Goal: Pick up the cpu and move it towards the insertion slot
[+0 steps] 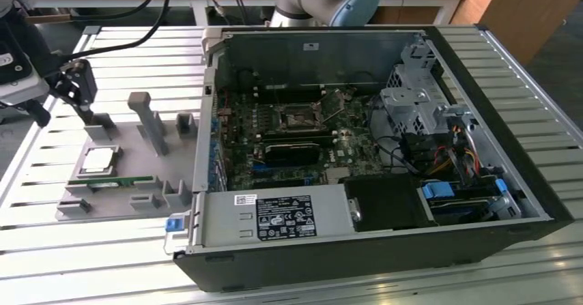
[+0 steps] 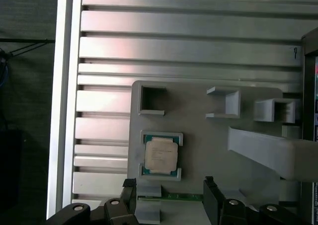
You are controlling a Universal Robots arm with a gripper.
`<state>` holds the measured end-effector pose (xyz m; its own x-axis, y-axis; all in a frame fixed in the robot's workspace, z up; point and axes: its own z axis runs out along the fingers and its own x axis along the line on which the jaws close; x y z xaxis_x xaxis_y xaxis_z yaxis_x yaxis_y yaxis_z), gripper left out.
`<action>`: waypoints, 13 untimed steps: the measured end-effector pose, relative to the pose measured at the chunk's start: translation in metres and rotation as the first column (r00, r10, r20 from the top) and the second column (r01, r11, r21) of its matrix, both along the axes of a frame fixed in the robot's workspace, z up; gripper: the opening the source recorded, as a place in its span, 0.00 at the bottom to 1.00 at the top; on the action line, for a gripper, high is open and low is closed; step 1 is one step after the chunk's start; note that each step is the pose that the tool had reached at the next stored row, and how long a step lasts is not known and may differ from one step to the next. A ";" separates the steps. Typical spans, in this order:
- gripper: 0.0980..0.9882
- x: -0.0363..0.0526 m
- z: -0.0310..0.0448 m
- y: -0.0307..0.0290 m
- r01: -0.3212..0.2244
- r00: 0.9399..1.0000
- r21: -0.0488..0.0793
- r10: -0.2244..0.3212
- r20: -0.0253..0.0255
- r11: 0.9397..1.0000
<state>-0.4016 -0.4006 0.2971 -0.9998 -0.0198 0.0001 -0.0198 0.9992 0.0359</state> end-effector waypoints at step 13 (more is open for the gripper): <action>0.62 0.0000 -0.0096 0.0000 0.000 1.000 0.000 0.000 0.000 1.000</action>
<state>-0.4015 -0.4006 0.2874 -0.9998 -0.0198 0.0001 -0.0198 0.9992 0.0358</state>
